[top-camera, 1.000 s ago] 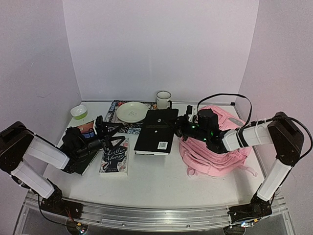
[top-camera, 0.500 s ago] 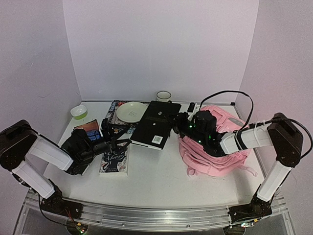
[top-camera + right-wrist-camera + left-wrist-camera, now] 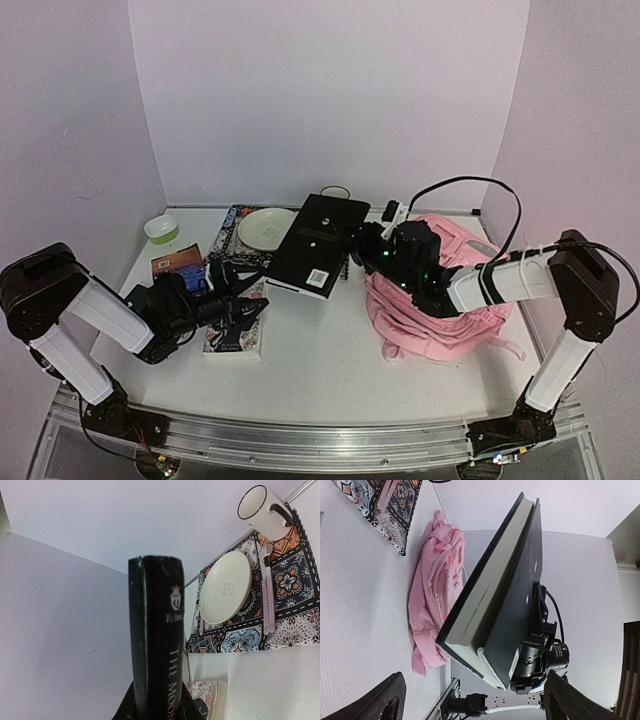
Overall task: Pack the student bag
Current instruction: Pass from the right arm to the left
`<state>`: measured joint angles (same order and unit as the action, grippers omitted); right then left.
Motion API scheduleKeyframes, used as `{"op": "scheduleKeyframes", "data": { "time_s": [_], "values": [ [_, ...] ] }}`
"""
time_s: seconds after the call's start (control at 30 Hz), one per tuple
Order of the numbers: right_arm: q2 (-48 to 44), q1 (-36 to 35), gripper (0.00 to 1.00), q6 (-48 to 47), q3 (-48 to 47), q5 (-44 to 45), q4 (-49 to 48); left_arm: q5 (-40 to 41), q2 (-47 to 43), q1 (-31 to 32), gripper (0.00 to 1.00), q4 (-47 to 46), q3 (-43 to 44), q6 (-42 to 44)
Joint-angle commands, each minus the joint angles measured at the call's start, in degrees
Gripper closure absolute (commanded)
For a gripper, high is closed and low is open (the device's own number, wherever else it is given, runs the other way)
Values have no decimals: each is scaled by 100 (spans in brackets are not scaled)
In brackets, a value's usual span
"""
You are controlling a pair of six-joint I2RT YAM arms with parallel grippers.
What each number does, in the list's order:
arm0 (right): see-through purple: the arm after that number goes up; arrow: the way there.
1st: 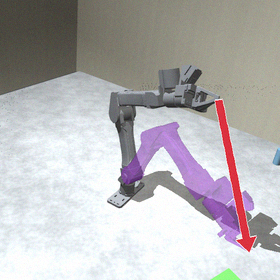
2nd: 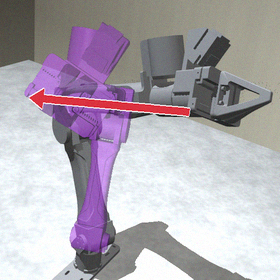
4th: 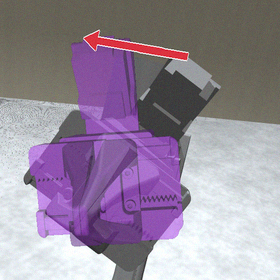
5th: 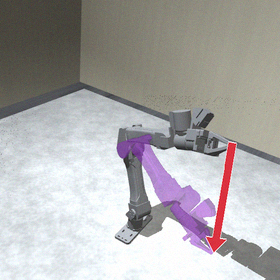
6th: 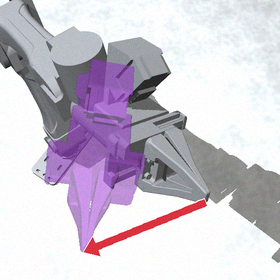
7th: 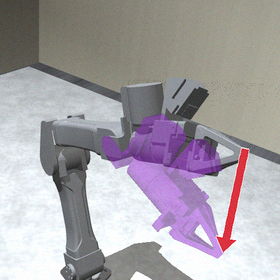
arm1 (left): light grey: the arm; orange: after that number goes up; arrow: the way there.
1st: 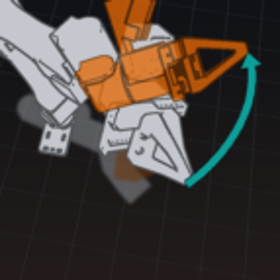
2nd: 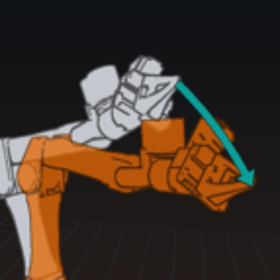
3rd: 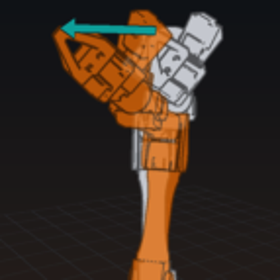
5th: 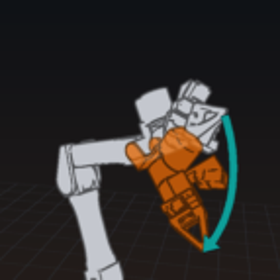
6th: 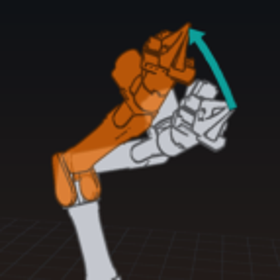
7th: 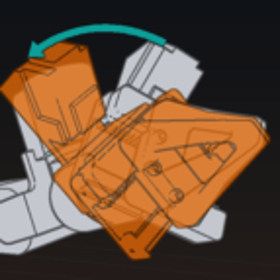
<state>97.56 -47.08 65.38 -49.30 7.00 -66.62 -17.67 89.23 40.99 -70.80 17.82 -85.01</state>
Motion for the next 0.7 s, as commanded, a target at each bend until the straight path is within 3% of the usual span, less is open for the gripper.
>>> {"op": "scheduleKeyframes", "data": {
  "time_s": [0.0,0.43,0.5,0.67],
  "values": [
    [-54,-55,100,91,-499,57,-2593,-72,10,24,3,-222,207,19],
    [80,-201,100,169,-620,81,-2904,-216,698,170,5,-266,1105,64],
    [87,-218,100,158,-604,100,-2941,-175,728,201,12,-293,1195,86],
    [43,-218,100,67,-396,210,-2959,87,636,216,42,-451,1086,106]
  ]
}}
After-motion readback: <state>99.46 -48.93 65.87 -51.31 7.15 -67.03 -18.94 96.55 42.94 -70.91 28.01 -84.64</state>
